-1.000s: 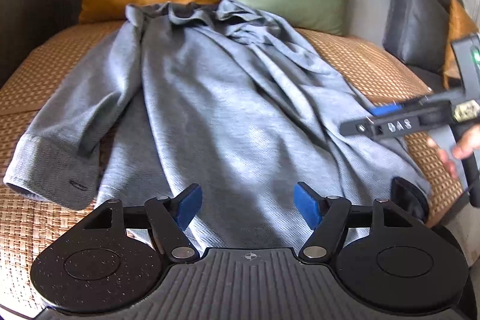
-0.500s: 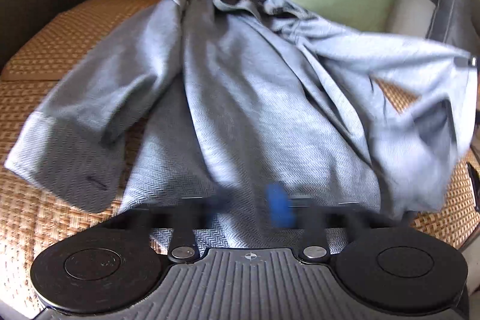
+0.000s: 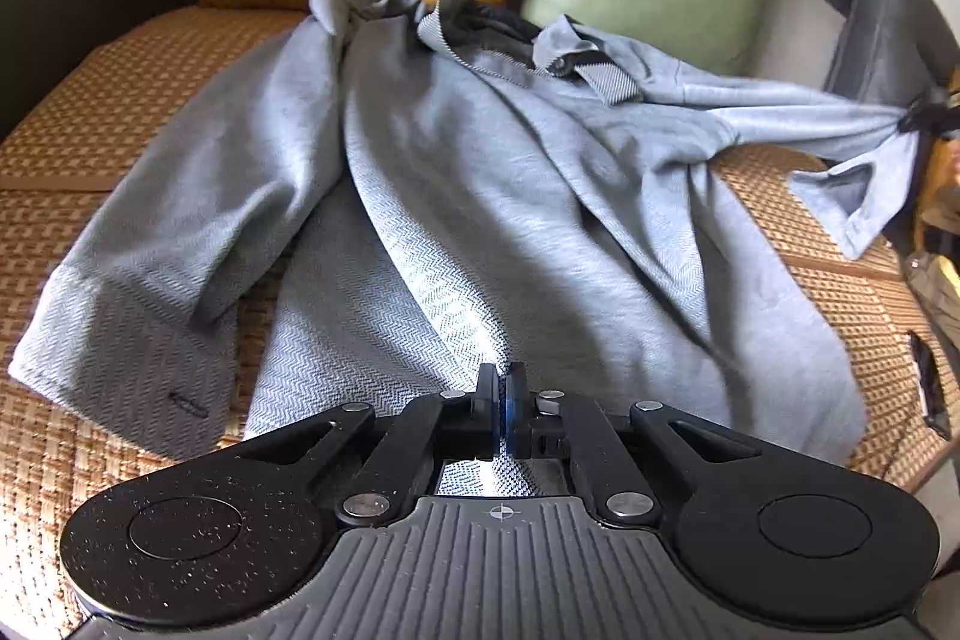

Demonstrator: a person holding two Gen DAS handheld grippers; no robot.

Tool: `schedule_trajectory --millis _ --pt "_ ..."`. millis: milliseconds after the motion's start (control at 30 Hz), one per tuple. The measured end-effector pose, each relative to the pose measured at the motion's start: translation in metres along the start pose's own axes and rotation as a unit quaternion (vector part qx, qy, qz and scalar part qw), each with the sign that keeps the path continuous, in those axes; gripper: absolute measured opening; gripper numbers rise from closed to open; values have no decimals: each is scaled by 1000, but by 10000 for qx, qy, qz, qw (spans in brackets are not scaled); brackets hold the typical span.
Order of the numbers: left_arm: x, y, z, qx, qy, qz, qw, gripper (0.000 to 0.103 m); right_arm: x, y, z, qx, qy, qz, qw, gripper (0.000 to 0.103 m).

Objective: Fold clothes

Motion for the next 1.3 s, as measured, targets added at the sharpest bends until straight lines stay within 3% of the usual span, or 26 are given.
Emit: schedule_trajectory --millis 100,167,200,233,300,367,467,600,700,800,900,1033,1167,1300 --pt "-1 -4 -8 -89 19 -152 9998 0 9 -35 -38 -551 -322 47 9980 4" --pt "-3 -6 -16 -187 37 -206 9996 2 13 -63 -62 -955 -498 135 9941 11" --pt "-6 -7 -19 -225 51 -197 9995 10 15 -75 -69 -1106 -542 183 9922 14" --pt "-6 -7 -19 -212 65 -183 9996 24 15 -85 -70 -1172 -512 236 9915 19" --pt "-7 -3 -8 -49 158 -238 9996 31 14 -94 -62 -1105 -483 352 9921 33" --pt "-7 3 8 185 273 -340 9989 58 11 -87 -45 -834 -430 455 9945 60" --pt "-18 22 29 593 696 -516 9945 69 -7 -68 -2 -253 -15 569 9981 61" --pt "-49 59 14 721 1089 -216 9912 72 -47 -57 51 75 1166 762 9902 64" --pt "-73 94 -19 697 1285 145 9891 73 -92 -69 79 38 2003 1097 9736 66" --pt "-98 121 -53 582 1523 363 9859 72 -139 -93 88 5 2538 1717 9519 66" --pt "-119 142 -86 483 1549 512 9854 72 -184 -115 82 -107 2837 2189 9335 66" --pt "-136 155 -124 311 1652 523 9844 72 -238 -136 66 -385 3190 2203 9210 68" --pt "-148 164 -151 182 1745 421 9836 73 -282 -160 51 -482 3223 2411 9142 71" --pt "-162 170 -174 105 1715 508 9838 71 -300 -175 33 -632 2987 2493 9190 71"
Point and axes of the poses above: each gripper's, at about its wrist camera, not at the fingertips, and z roughly against the way its jaws point, x to its right, y to its top, the point moved 6 cm from there along -z, roughly the way its jaws point, and after that the axes turned 13 degrees about -z, right-handed, at the moved point
